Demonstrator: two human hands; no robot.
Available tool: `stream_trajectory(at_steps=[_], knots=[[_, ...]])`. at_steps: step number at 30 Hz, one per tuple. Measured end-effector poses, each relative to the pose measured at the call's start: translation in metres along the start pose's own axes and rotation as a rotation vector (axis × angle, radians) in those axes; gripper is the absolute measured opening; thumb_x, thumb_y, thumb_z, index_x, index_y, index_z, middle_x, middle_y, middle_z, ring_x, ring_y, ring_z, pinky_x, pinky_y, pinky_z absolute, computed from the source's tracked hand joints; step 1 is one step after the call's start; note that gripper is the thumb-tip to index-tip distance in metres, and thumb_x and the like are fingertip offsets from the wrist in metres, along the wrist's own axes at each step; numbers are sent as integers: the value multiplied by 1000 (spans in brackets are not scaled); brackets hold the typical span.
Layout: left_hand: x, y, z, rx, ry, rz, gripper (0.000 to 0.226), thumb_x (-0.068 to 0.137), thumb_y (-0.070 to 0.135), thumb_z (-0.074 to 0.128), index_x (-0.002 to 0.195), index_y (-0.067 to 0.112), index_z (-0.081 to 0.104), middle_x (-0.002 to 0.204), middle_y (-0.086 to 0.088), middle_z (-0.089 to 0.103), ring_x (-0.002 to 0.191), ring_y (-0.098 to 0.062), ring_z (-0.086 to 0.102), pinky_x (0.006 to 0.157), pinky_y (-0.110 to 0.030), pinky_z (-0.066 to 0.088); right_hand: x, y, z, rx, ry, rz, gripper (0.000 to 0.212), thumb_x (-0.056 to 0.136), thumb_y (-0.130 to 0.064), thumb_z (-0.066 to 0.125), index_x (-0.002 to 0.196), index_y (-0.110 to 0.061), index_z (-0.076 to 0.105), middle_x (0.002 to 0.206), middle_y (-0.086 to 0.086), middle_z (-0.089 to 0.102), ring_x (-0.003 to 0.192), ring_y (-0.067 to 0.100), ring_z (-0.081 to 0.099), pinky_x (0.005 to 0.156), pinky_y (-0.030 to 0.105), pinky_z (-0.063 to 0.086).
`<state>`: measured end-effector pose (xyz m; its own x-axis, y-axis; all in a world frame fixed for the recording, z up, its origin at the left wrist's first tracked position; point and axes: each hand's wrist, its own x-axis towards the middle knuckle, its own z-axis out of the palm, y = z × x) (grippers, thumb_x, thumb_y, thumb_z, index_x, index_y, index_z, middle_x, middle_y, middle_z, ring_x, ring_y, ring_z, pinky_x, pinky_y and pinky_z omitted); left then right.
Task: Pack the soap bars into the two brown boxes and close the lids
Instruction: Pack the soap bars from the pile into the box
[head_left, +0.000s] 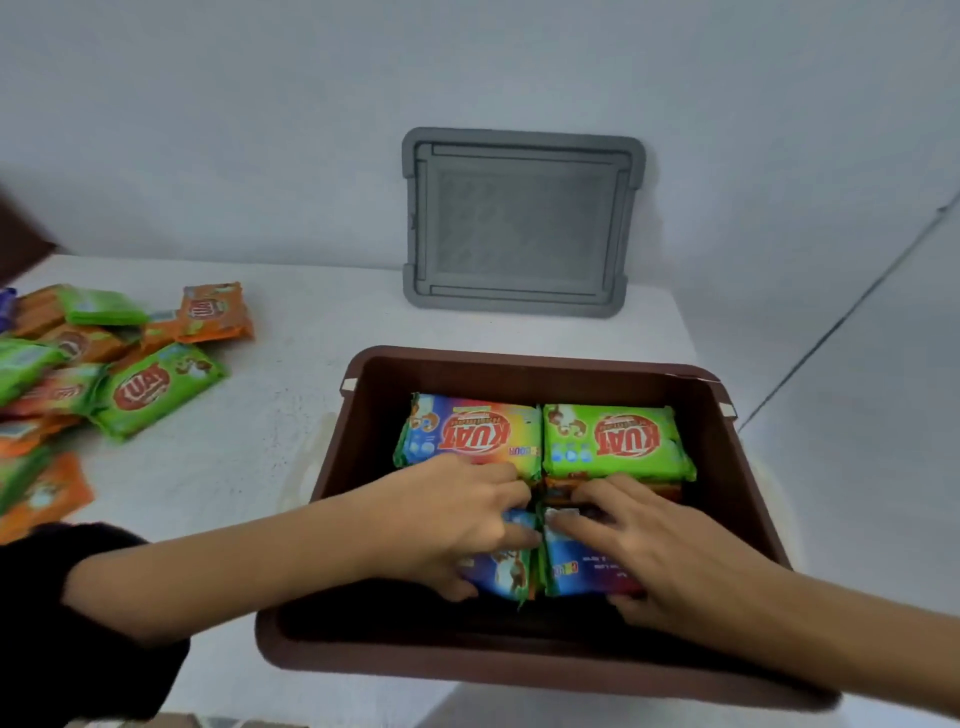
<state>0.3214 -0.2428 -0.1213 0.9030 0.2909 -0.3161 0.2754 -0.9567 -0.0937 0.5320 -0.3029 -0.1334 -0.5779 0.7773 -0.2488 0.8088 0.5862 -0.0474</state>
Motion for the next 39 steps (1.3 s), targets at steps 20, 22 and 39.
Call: stream_trajectory(at_steps=[20, 22, 39], knots=[[-23, -20, -7, -207, 424, -67, 44, 81, 57, 50, 97, 22, 71, 94, 6, 69, 85, -12, 65, 50, -24, 52, 27, 6, -76, 93, 47, -48, 49, 84, -57, 48, 132, -46, 42, 120, -21, 50, 99, -6, 45, 86, 11, 37], [-46, -35, -17, -230, 516, -192, 45, 81, 57, 46, 97, 23, 71, 92, 6, 70, 81, -10, 64, 52, -26, 52, 38, 7, -96, 179, 181, -68, 52, 76, -60, 45, 127, -49, 47, 113, -20, 56, 96, -5, 51, 82, 15, 43], [-207, -179, 98, -486, 231, -1344, 74, 80, 47, 65, 140, 14, 37, 139, -10, 43, 126, -27, 41, 103, -36, 35, 334, -81, -130, 329, 179, -214, 52, 88, -33, 60, 137, -27, 44, 127, 15, 51, 118, 26, 49, 94, 30, 37]])
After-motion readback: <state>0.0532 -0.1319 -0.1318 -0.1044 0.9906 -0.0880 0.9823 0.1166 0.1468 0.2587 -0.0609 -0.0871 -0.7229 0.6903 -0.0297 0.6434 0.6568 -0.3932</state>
